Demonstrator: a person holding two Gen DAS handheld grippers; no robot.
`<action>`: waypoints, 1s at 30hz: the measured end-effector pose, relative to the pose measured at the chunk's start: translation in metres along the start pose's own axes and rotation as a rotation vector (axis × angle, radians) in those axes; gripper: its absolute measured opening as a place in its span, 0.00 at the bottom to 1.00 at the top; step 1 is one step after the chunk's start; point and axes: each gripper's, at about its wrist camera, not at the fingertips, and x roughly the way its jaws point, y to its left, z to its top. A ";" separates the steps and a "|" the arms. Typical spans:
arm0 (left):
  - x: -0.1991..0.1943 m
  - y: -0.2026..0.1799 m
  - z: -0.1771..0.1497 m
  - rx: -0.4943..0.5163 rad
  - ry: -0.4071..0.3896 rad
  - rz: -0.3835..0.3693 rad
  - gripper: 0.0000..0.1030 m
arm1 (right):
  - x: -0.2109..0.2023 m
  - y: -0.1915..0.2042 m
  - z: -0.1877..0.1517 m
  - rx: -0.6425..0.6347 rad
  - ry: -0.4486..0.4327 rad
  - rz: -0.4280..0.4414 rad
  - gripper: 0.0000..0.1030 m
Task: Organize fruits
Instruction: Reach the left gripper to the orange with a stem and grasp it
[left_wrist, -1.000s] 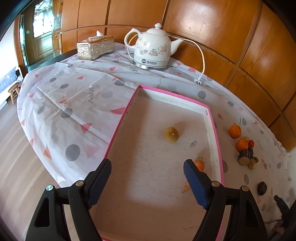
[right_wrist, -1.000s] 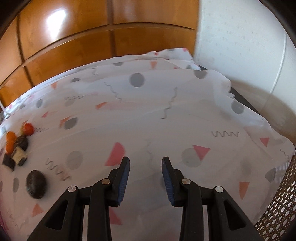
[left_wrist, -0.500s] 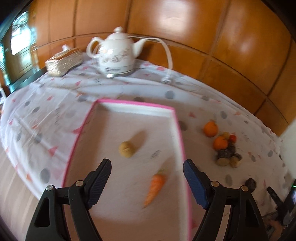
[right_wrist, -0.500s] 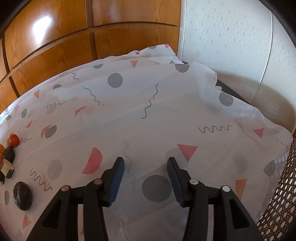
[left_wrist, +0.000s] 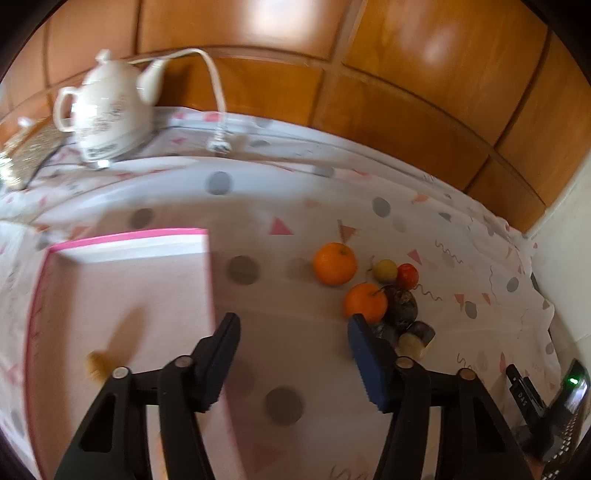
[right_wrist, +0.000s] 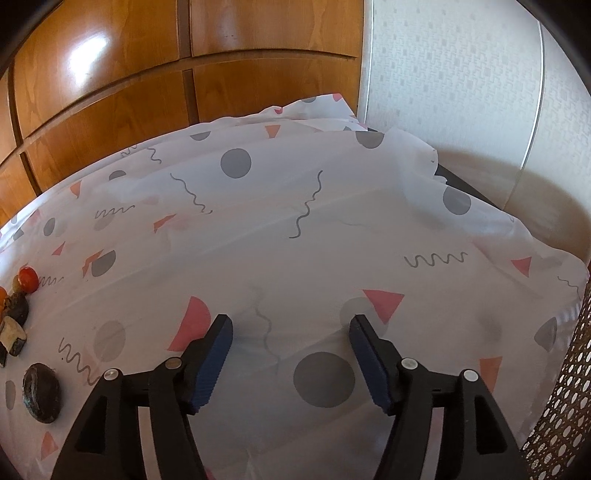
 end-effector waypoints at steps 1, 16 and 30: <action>0.007 -0.003 0.004 0.003 0.010 -0.007 0.55 | 0.000 0.000 0.000 -0.001 0.000 0.000 0.67; 0.099 -0.036 0.050 0.023 0.111 0.008 0.53 | 0.001 0.003 -0.002 -0.008 -0.007 0.010 0.73; 0.040 -0.018 0.037 -0.007 0.013 -0.055 0.39 | 0.002 0.005 -0.001 -0.013 -0.010 0.007 0.75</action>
